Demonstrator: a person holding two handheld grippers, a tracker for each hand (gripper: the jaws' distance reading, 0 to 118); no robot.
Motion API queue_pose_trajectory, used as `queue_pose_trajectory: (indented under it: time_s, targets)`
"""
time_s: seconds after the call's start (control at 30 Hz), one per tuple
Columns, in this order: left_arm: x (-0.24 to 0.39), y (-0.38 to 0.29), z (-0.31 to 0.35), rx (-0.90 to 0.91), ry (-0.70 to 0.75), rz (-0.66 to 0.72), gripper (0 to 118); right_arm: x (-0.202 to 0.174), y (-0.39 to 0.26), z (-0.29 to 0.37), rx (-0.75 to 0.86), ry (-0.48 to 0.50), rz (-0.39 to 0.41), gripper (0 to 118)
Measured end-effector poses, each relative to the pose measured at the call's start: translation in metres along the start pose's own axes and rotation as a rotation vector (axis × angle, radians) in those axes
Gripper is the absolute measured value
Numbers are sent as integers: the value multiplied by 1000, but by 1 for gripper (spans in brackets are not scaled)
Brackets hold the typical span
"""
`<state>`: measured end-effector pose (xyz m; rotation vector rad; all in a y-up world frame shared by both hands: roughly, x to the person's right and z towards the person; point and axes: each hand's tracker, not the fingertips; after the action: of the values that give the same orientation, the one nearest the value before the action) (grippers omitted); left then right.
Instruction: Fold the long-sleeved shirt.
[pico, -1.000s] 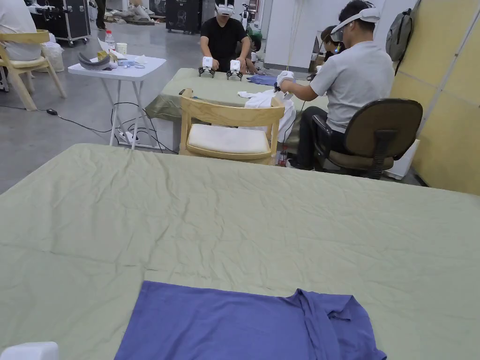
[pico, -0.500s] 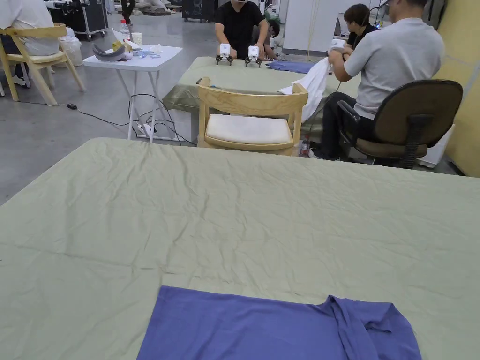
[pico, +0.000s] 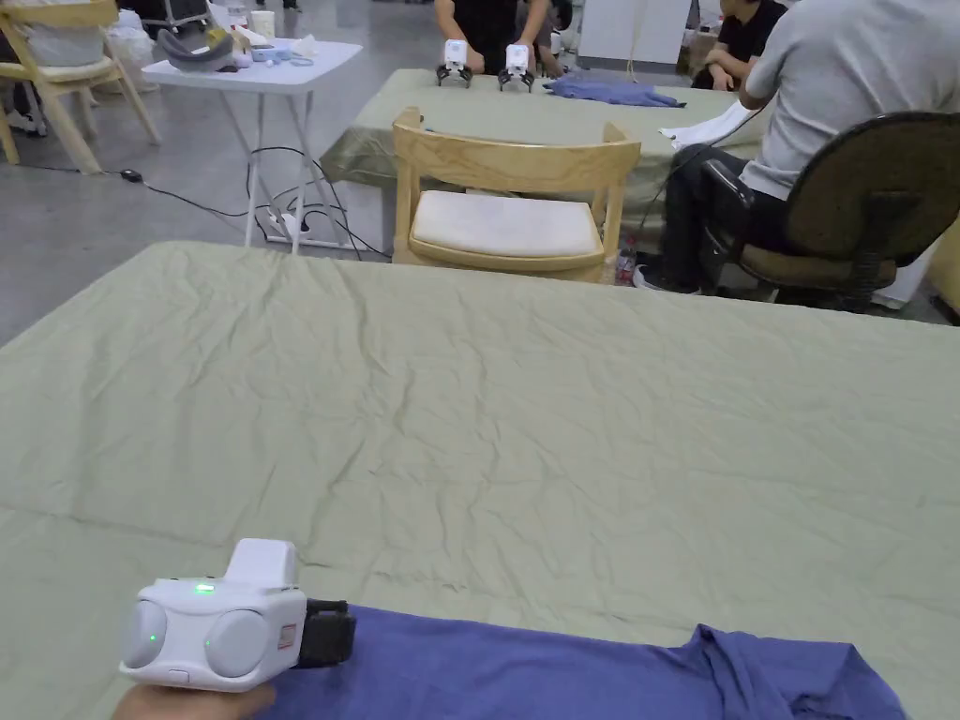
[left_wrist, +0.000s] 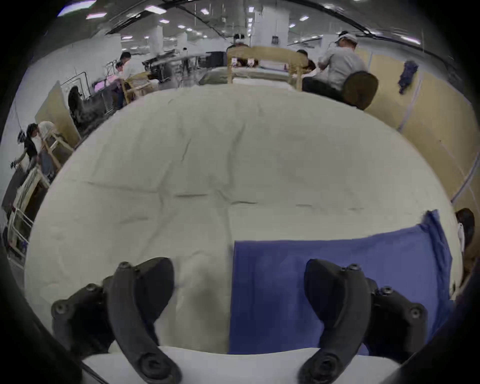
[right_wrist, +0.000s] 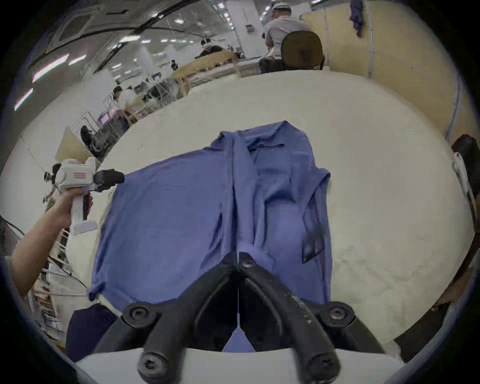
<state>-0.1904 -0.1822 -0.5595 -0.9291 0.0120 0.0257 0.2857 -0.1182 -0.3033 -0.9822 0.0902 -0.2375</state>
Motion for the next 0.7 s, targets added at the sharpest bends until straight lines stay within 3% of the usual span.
queue_pose_trajectory:
  time_s: [0.07,0.1,0.13,0.17,0.2,0.23,0.3,0.4,0.47,0.57,0.67,0.7]
  targets:
    - [0,-3,-9,9,2,-16,78,6,10,-6,-2,-6,-9,3]
    - [7,-5,-6,33,41,-55,74,9,19,-11,-8,-9,-15,3]
    - [14,-5,2,66,48,-85,55,12,29,-14,-12,-11,-18,13]
    - [18,-3,10,86,-3,-120,20,18,45,-24,-16,-33,-33,39]
    - [22,-3,14,96,15,-151,1,23,61,-34,-20,-90,-43,91]
    - [26,-1,22,97,19,-135,1,27,79,-46,-23,-144,-64,118]
    - [35,7,43,98,-38,-117,1,43,122,-71,63,-139,-96,113]
    - [38,16,69,118,-71,-79,1,48,188,-104,62,-185,-163,116]
    - [29,24,68,126,-91,-105,1,50,222,-136,6,-171,-207,116]
    - [27,24,70,138,-101,-134,1,47,247,-177,-117,-241,-247,113]
    - [19,23,68,128,-129,-114,1,47,237,-202,-181,-268,-315,77]
    - [19,20,66,124,-129,-112,1,46,233,-207,-241,-282,-325,73]
